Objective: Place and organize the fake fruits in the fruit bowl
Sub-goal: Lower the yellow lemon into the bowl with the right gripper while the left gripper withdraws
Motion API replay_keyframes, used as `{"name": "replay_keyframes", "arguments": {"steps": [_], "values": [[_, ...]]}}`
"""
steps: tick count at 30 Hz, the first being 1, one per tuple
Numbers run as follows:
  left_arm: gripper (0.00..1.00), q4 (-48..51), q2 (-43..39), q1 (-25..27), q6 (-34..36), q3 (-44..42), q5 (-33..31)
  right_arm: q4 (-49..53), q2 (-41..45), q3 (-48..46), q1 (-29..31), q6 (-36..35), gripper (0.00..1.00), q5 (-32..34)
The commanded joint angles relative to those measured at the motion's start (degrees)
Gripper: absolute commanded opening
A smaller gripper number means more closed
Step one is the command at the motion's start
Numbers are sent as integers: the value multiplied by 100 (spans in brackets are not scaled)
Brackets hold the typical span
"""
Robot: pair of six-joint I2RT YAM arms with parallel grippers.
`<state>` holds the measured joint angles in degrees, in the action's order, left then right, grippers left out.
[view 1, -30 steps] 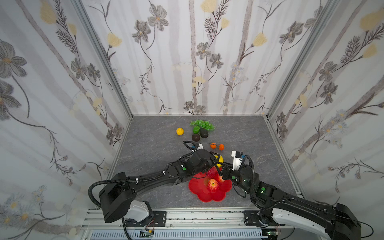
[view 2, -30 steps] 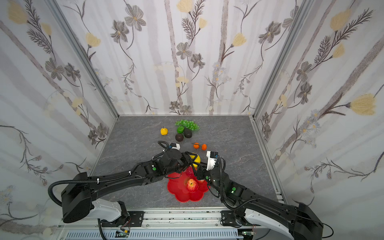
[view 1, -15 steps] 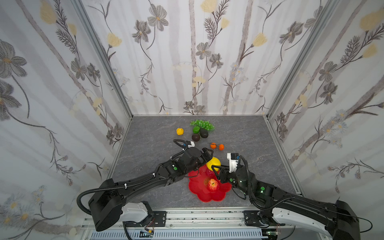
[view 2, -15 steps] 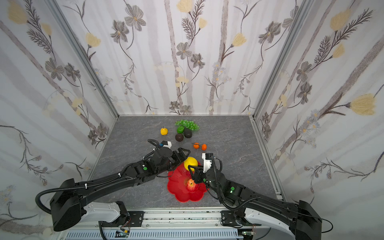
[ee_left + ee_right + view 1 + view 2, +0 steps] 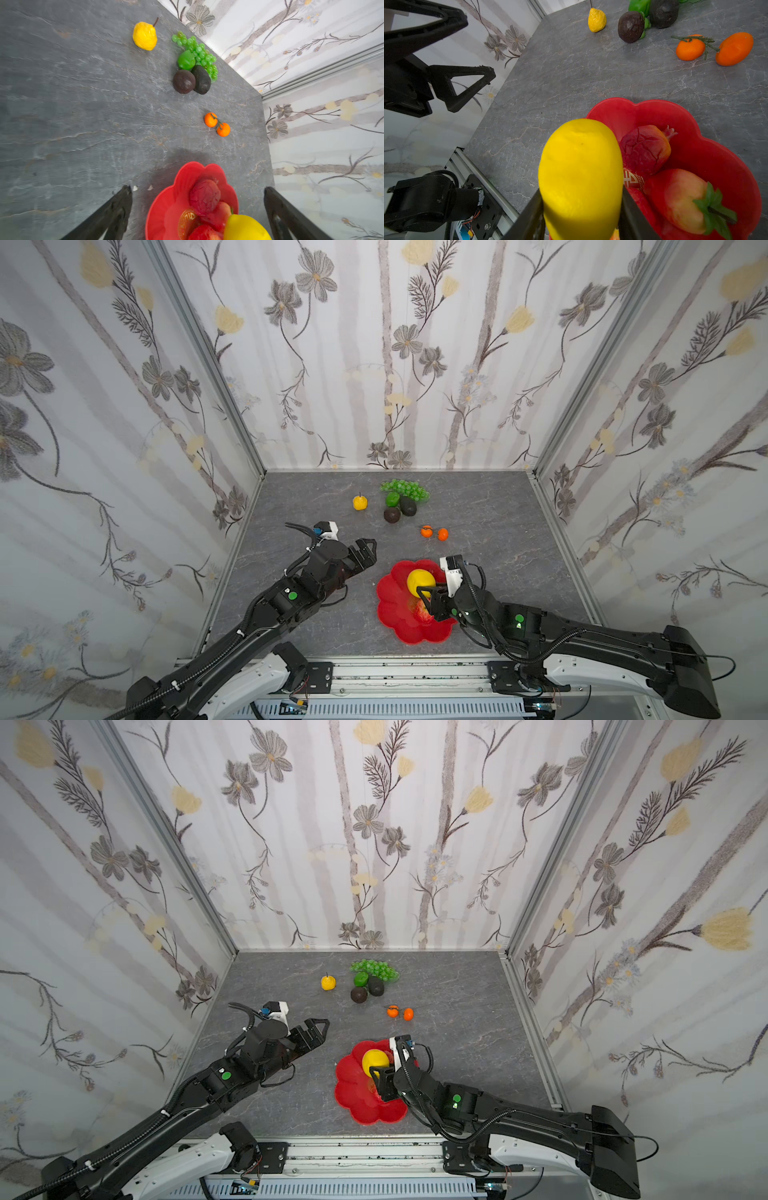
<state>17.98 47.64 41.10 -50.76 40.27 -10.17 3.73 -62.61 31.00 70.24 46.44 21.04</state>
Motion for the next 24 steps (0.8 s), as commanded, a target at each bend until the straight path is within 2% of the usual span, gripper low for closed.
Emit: {"name": "replay_keyframes", "arguments": {"steps": [1, 11, 19, 24], "values": [[100, 449, -209, -80, 712, -70, -306, 483, -88, 195, 159, 250, 37, 305], [100, 798, -496, -120, 1623, -296, -878, 1788, -556, 945, 1015, 985, 37, 654], [100, 639, -545, -198, 1883, -585, -1052, 2208, -784, 1148, 1443, 1509, 37, 587], [100, 563, -519, -224, 2060, -702, -1161, 2247, -1236, 1429, 1588, 1670, 37, 406]]}}
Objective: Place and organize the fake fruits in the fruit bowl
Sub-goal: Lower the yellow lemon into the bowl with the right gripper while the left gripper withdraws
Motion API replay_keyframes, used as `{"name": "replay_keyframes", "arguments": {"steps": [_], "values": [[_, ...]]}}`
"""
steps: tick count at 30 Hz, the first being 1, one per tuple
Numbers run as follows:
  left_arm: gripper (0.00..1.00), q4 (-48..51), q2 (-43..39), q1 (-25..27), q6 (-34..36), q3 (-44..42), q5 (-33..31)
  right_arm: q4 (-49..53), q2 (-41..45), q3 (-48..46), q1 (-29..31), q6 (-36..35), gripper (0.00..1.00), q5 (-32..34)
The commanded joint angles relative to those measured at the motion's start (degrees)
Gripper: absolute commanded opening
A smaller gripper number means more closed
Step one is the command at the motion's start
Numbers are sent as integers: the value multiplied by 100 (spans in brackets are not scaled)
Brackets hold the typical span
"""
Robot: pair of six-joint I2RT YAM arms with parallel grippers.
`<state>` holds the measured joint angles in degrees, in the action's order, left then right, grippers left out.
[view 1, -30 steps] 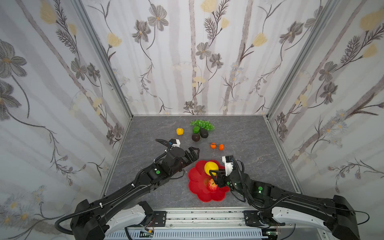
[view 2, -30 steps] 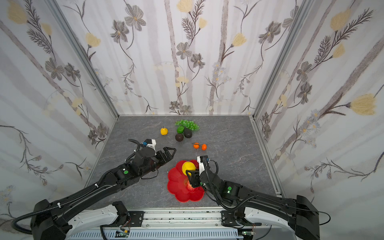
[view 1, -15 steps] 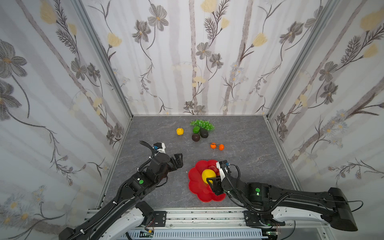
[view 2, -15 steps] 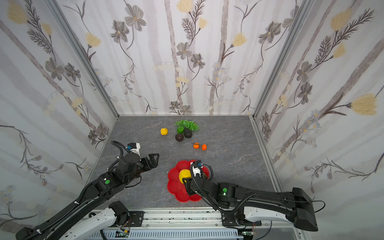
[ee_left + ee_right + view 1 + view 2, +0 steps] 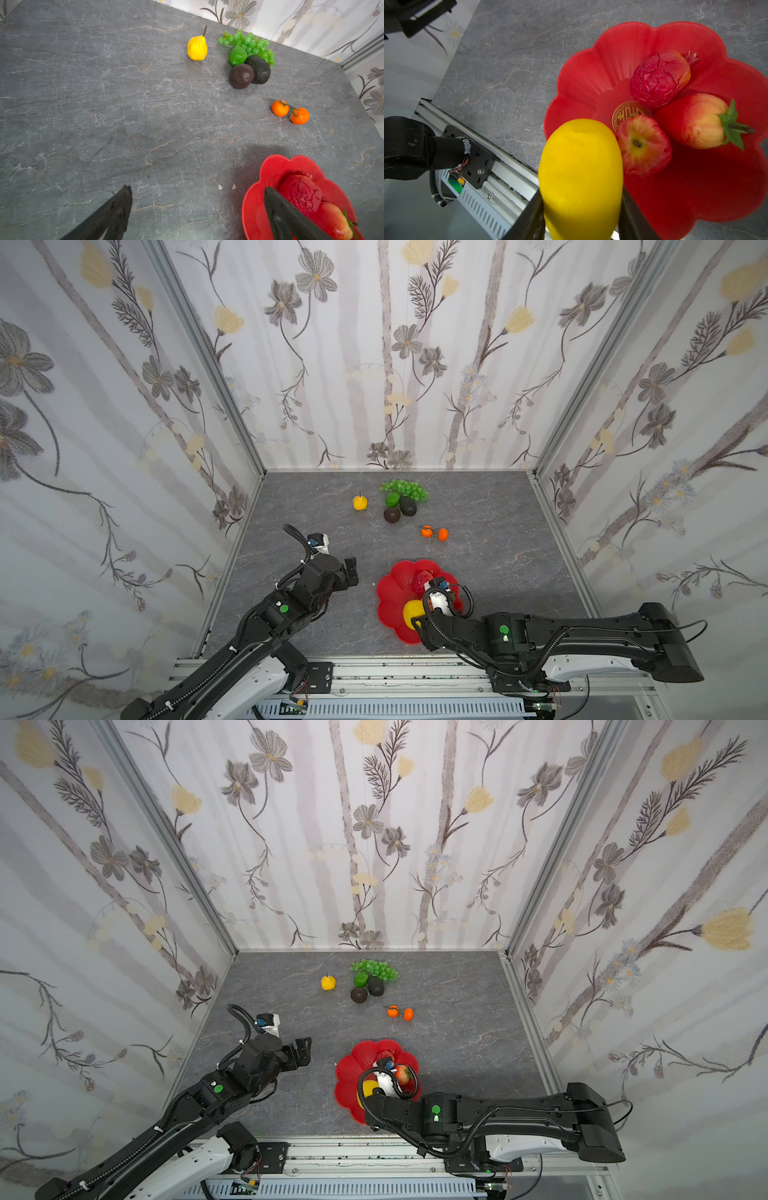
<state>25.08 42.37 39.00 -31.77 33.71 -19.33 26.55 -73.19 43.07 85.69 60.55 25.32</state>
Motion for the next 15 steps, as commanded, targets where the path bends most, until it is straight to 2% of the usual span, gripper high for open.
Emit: {"name": "replay_keyframes", "arguments": {"steps": [1, 15], "values": [[100, -162, -1, -18, 187, -71, -268, 23, -284, 283, 54, 284, 37, -33], [100, -483, -1, -86, 316, -386, -273, 878, -1568, 1160, 55, 535, 38, -67]]}}
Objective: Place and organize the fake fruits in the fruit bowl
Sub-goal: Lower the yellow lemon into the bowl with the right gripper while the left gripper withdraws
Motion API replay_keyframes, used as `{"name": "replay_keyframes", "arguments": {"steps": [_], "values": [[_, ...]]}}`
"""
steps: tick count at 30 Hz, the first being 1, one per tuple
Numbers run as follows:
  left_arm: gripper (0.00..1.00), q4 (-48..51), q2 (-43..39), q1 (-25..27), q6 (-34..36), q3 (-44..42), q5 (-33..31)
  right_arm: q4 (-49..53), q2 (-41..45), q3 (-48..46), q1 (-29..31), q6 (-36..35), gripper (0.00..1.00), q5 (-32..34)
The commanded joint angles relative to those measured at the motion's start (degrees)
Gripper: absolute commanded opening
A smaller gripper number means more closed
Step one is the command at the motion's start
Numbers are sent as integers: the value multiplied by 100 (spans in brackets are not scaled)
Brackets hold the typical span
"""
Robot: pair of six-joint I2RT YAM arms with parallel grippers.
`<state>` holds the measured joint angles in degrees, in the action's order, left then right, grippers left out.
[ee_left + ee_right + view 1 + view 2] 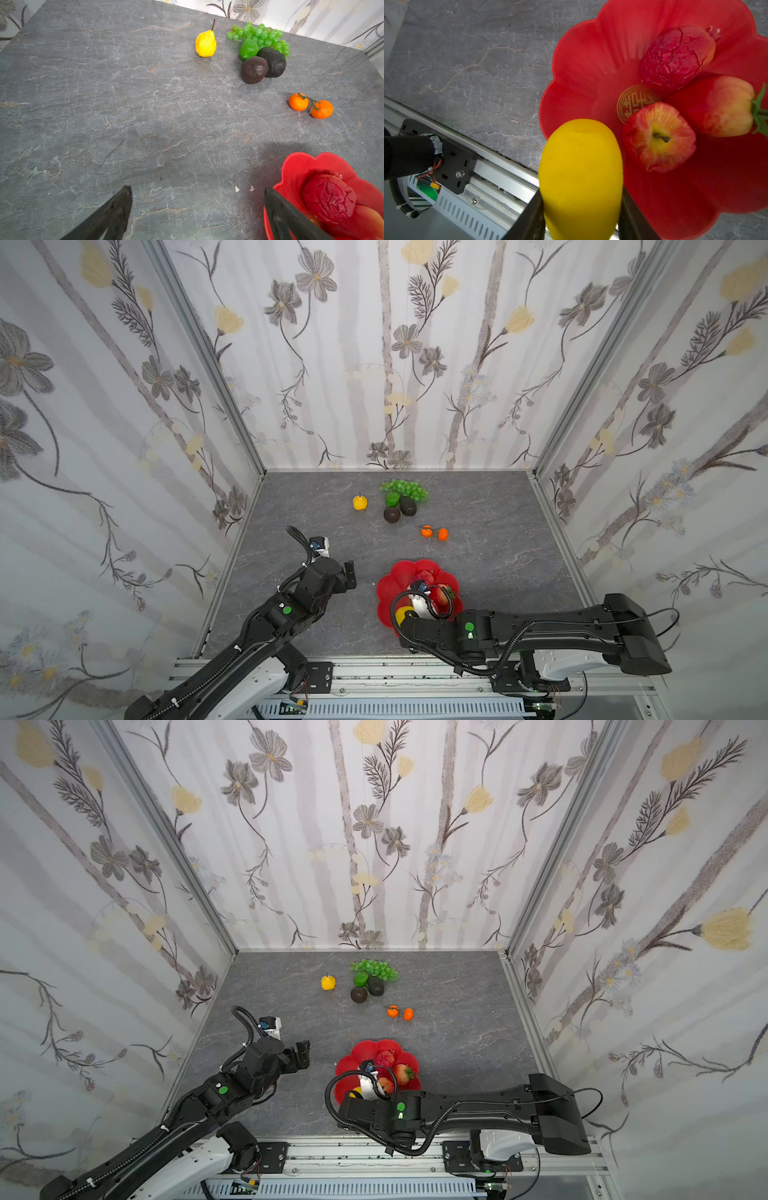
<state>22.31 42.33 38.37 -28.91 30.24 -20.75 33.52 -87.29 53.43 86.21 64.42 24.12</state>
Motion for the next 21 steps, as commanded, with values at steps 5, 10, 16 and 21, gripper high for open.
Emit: {"name": "replay_keyframes", "arguments": {"steps": [5, 10, 16, 21], "values": [[100, -210, -39, -36, 41, -64, -123, 398, -640, 321, -73, 134, 39, 12], [100, -252, -84, -57, 19, -96, -100, 419, -828, 317, -179, 117, 40, -83], [100, -262, -84, -65, -6, -108, -78, 419, -970, 317, -236, 90, 41, -144], [100, -251, -93, -73, -40, -105, -80, 421, -1027, 267, -237, 108, 42, -160]]}}
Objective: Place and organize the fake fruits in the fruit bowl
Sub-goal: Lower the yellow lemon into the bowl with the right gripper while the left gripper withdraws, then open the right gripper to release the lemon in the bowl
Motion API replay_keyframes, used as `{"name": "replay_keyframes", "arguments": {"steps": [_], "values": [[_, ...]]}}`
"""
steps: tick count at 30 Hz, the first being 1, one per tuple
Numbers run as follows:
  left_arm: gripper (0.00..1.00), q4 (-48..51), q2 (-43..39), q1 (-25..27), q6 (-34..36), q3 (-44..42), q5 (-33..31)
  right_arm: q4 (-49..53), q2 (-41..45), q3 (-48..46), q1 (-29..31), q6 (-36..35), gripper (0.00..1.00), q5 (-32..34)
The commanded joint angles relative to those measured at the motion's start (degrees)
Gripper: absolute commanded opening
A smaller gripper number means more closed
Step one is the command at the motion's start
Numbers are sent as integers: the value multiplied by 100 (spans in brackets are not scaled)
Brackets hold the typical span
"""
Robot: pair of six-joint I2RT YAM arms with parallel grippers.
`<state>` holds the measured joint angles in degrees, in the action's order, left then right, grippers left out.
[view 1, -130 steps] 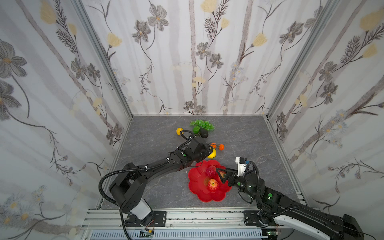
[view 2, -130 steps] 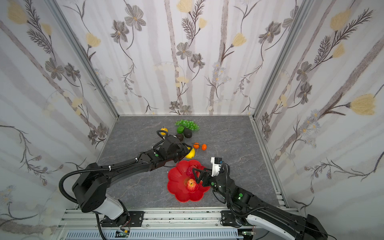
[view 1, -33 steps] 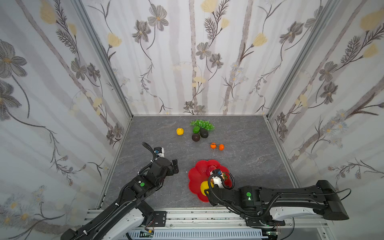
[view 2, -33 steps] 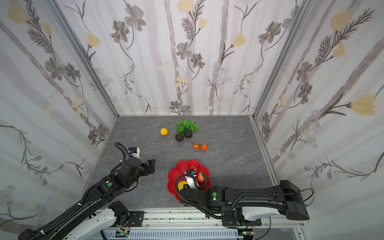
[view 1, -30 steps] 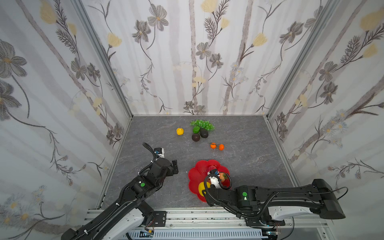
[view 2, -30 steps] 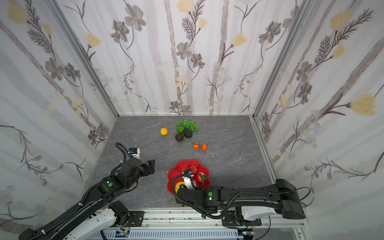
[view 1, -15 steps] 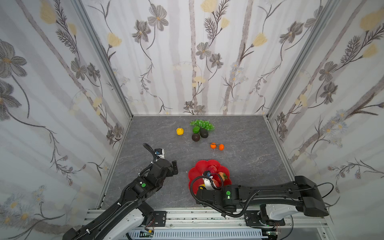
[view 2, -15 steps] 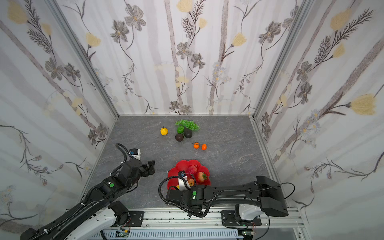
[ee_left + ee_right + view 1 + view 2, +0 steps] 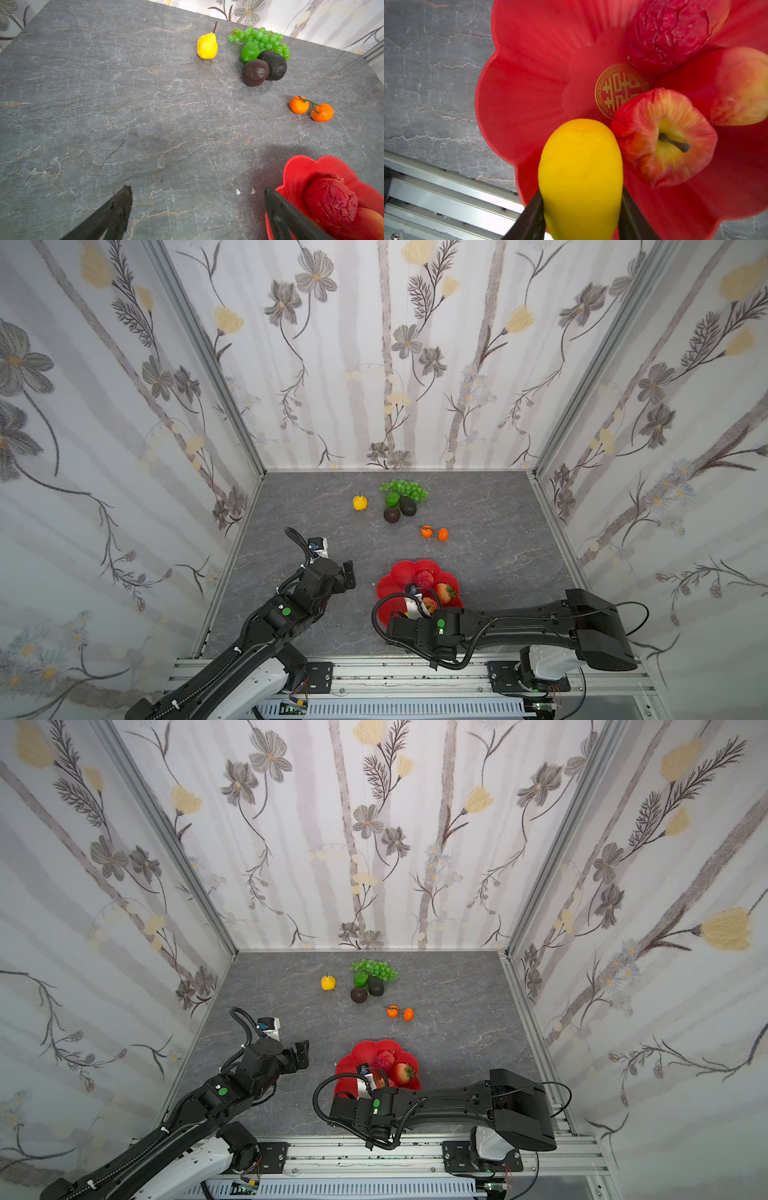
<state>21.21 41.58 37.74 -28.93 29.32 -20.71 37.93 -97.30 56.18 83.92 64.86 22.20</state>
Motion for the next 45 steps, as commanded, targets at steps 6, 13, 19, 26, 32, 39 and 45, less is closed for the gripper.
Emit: {"name": "replay_keyframes", "arguments": {"steps": [6, 13, 19, 26, 32, 39, 45], "values": [[100, -148, -10, -17, -45, -12, -102, -10, -61, -28, -7, 57, 46, 35], [100, -167, 6, -46, -52, -6, -161, -5, -49, -22, 1, 10, 56, 41], [100, -240, 128, -73, -60, 35, -180, 71, 94, -28, 10, 13, 62, 117], [100, -328, 260, -109, -82, 88, -154, 109, 237, -37, 73, 53, 68, 211], [100, -347, 491, -141, -96, 264, -101, 187, 402, -2, 140, 97, 74, 298], [100, -341, 950, -225, -117, 569, -6, 248, 920, 2, 169, 54, 81, 481], [100, -306, 1334, -346, -160, 832, 167, 243, 1403, -54, 169, -58, 87, 708]]}}
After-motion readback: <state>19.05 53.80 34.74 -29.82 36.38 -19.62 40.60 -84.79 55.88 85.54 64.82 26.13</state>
